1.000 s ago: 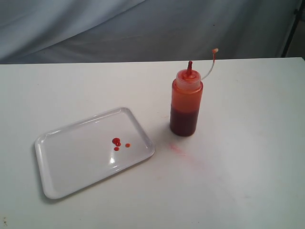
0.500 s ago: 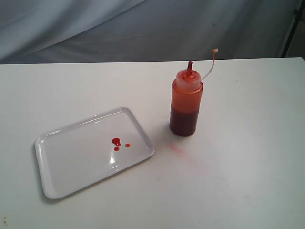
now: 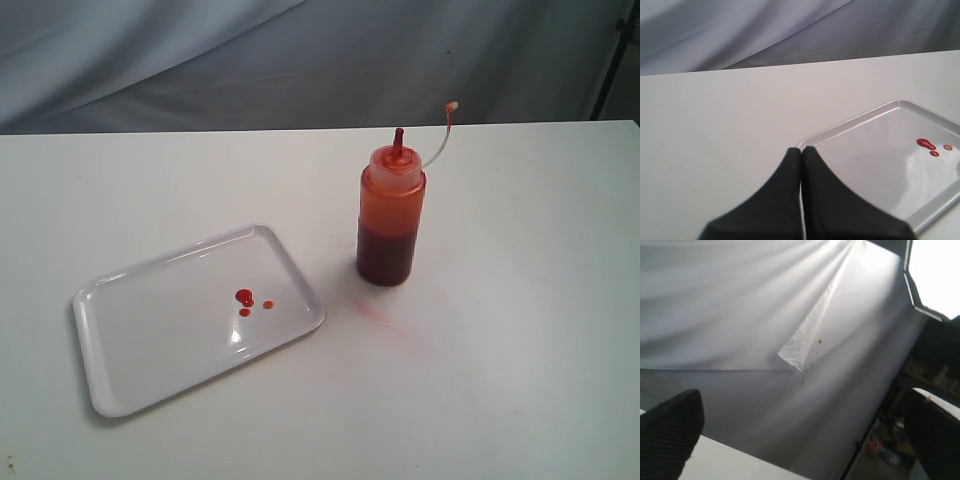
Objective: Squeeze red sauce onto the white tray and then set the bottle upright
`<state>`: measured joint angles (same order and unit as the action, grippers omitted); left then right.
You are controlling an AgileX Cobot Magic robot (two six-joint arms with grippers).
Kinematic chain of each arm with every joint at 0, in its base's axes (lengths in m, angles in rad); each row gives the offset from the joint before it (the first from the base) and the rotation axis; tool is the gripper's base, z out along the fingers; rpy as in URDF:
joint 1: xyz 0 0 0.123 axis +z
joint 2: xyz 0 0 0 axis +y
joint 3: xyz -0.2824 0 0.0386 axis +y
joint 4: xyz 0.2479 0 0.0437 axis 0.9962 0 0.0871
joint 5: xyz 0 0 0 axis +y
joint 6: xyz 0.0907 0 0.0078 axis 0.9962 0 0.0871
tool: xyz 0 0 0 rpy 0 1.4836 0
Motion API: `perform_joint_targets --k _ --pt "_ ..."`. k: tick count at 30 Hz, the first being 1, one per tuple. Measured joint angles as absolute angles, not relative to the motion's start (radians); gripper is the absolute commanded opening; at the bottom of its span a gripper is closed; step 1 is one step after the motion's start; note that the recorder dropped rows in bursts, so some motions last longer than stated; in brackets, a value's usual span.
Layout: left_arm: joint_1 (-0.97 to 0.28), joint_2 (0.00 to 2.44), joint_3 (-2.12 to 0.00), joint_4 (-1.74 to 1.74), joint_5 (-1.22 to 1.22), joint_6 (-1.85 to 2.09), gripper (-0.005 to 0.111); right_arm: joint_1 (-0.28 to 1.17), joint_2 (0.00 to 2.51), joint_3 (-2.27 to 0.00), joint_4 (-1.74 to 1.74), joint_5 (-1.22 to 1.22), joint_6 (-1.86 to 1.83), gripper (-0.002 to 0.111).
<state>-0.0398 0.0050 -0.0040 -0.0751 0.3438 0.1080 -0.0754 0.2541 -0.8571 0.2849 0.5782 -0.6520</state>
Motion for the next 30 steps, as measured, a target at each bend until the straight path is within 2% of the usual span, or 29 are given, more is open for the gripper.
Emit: perform_joint_targets --k 7,17,23,30 --pt "-0.040 0.005 -0.004 -0.075 0.344 0.108 0.000 -0.075 0.132 -0.556 0.000 0.405 -0.284 0.105" --pt "-0.040 0.005 -0.004 -0.075 0.344 0.108 0.000 -0.075 0.033 -0.187 -0.035 0.257 -0.177 0.105" --pt "-0.040 0.005 -0.004 -0.075 0.344 0.108 0.000 -0.075 0.007 -0.043 -0.035 0.175 -0.127 0.105" --pt "-0.040 0.005 -0.004 -0.075 0.344 0.108 0.000 -0.075 0.007 -0.004 -0.035 0.177 -0.117 0.105"
